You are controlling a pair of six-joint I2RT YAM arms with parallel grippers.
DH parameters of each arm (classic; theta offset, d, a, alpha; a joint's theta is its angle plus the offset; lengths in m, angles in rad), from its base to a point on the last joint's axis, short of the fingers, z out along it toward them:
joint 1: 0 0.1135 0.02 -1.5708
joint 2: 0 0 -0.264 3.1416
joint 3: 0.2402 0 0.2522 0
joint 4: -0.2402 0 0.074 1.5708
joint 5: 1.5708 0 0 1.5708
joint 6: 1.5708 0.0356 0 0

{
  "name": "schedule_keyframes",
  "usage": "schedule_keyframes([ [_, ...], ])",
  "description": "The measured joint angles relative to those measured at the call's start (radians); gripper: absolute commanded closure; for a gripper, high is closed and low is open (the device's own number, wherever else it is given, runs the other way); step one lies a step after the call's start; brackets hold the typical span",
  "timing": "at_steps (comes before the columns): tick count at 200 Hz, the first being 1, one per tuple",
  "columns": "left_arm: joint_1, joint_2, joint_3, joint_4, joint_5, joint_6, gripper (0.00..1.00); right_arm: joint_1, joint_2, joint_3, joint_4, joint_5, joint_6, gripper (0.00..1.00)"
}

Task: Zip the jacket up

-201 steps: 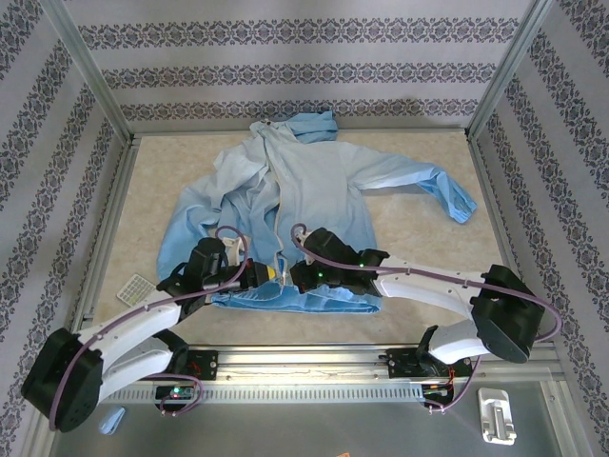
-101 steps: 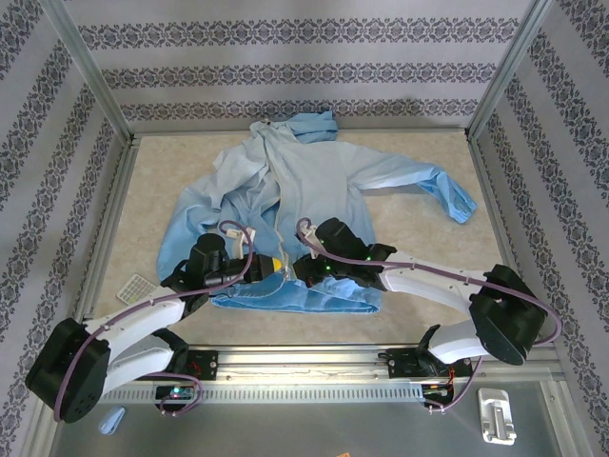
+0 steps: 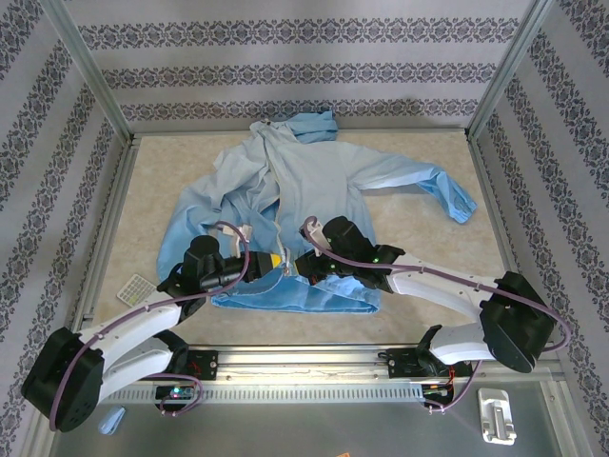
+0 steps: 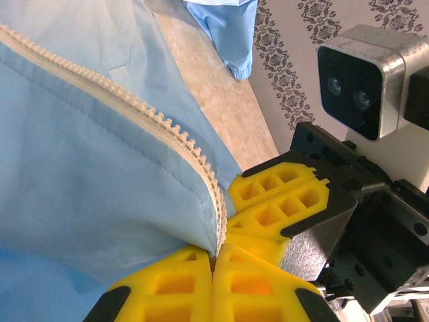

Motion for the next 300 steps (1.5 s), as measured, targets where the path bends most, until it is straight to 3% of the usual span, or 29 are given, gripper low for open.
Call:
schedule_keyframes([
  [72, 0.0, -0.074, -0.047, 0.0, -0.003, 0.046, 1.0, -0.014, -0.013, -0.014, 0.014, 0.0, 0.013, 1.0],
  [300, 0.0, -0.041, -0.083, 0.097, 0.003, 0.024, 1.0, -0.014, -0.013, -0.027, 0.06, -0.023, 0.057, 1.0],
])
